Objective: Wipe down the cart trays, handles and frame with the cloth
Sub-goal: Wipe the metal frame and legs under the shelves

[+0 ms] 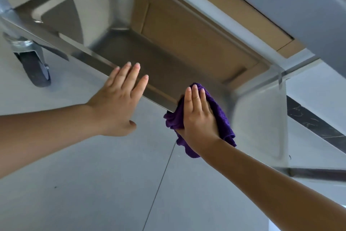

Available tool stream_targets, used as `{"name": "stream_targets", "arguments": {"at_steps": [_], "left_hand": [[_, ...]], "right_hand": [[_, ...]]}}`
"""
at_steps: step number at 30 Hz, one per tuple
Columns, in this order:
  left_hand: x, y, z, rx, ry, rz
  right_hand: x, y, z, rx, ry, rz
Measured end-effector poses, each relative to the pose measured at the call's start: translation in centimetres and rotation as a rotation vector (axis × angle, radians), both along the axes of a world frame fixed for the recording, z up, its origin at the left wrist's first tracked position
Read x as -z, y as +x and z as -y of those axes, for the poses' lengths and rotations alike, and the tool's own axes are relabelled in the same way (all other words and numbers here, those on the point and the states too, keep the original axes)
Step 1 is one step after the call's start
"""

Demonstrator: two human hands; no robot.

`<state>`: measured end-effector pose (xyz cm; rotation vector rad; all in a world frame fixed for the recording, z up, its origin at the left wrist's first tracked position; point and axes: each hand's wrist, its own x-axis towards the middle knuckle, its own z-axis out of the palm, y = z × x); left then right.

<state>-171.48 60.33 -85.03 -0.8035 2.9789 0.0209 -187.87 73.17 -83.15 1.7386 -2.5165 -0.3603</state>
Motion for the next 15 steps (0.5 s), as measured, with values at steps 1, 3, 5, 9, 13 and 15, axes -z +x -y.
{"name": "stream_targets", "arguments": {"at_steps": [1,3,5,9,13,15], "left_hand": [[-0.2,-0.1,0.0,-0.004,0.010,0.033],[-0.4,-0.3,-0.4,0.003,0.010,0.041],[-0.2,-0.1,-0.4,-0.004,0.052,-0.038],[-0.1,0.5,0.3,0.052,0.065,-0.127],[-0.2,2.4,2.7,-0.025,-0.006,-0.219],[-0.4,4.7,5.2,-0.133,-0.085,-0.265]], "right_hand": [[-0.3,1.0,1.4,-0.017,0.016,-0.013],[-0.4,2.9,3.9,-0.069,0.071,0.029],[-0.3,4.3,6.2,-0.060,0.106,0.024],[0.4,5.7,7.5,-0.027,0.095,0.004],[-0.4,5.8,7.7,0.025,0.054,0.006],[-0.7,5.7,7.8,-0.009,0.129,0.073]]}}
